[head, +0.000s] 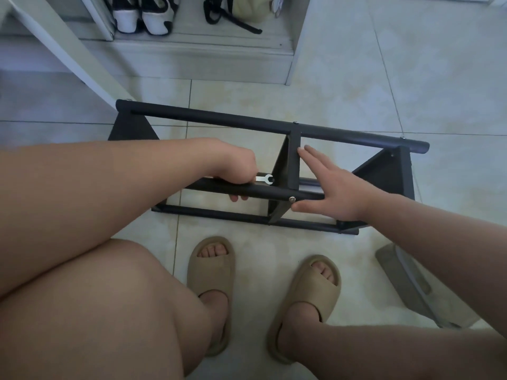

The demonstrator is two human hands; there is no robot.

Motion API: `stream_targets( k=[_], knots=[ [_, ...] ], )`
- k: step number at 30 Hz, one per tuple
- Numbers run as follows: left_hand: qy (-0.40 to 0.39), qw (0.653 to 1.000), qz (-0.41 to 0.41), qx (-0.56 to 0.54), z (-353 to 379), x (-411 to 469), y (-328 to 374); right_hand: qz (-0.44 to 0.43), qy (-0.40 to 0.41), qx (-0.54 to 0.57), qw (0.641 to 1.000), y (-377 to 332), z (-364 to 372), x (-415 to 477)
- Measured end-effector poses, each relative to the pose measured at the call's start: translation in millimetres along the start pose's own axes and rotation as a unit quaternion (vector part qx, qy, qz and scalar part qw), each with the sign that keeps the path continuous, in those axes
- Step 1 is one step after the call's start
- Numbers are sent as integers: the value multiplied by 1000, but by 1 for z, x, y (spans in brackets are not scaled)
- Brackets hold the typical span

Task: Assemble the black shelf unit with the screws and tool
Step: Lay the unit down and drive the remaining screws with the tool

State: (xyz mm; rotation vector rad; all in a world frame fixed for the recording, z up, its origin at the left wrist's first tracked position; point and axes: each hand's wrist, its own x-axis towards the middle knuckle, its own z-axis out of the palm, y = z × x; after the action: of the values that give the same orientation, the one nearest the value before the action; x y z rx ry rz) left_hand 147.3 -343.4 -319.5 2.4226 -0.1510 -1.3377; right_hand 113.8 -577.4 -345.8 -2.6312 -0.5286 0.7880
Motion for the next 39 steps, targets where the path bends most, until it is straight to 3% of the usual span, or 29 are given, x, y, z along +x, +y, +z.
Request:
stream_targets(
  k=[4, 7, 16, 24, 30, 39],
  knots=[
    [74, 997, -1, 2, 8, -6, 6, 84, -36, -24, 996, 3, -5, -20],
    [153, 988, -2, 5, 11, -11, 11, 142, -16, -79, 987, -1, -13, -28],
    [342, 938, 49, 14, 0, -15, 18, 172, 193, -127, 958, -5, -26, -27],
    [389, 921, -12, 33, -30, 35, -11, 147, 225, -176, 947, 1, -29, 24],
    [449, 893, 10, 11, -63, 99, -17, 175, 241, -167, 940, 31, -39, 89],
    [422, 906, 12, -13, -91, 214, -35, 194, 209, -109, 952, 85, -30, 196]
  ],
)
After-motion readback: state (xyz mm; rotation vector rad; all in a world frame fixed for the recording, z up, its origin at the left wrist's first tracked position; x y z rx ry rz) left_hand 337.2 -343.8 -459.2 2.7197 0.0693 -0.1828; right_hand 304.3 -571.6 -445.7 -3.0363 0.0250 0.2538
